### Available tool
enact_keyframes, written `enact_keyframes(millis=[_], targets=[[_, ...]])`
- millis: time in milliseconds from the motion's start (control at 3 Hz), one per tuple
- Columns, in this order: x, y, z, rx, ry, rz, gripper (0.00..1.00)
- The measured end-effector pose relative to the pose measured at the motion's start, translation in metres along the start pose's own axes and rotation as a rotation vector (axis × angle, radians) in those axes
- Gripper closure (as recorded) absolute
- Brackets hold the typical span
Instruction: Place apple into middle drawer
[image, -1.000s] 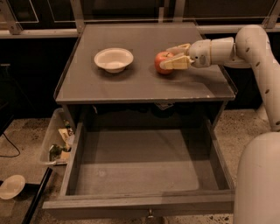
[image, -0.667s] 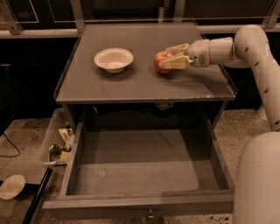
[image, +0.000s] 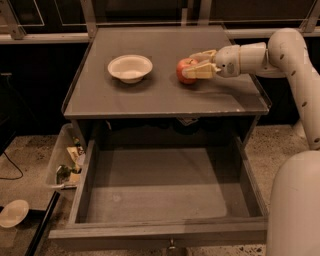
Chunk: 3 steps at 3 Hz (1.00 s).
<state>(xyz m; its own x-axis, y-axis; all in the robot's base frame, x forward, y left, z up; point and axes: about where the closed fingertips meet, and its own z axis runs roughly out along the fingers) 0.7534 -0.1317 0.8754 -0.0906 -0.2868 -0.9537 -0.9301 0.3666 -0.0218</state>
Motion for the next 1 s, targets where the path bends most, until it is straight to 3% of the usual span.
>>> enact_keyframes(millis=[333, 1000], targets=[[0.0, 0.0, 0.001, -0.001, 0.001, 0.0, 1.0], [0.005, 0.036, -0.012, -0.038, 0.014, -0.015, 1.0]])
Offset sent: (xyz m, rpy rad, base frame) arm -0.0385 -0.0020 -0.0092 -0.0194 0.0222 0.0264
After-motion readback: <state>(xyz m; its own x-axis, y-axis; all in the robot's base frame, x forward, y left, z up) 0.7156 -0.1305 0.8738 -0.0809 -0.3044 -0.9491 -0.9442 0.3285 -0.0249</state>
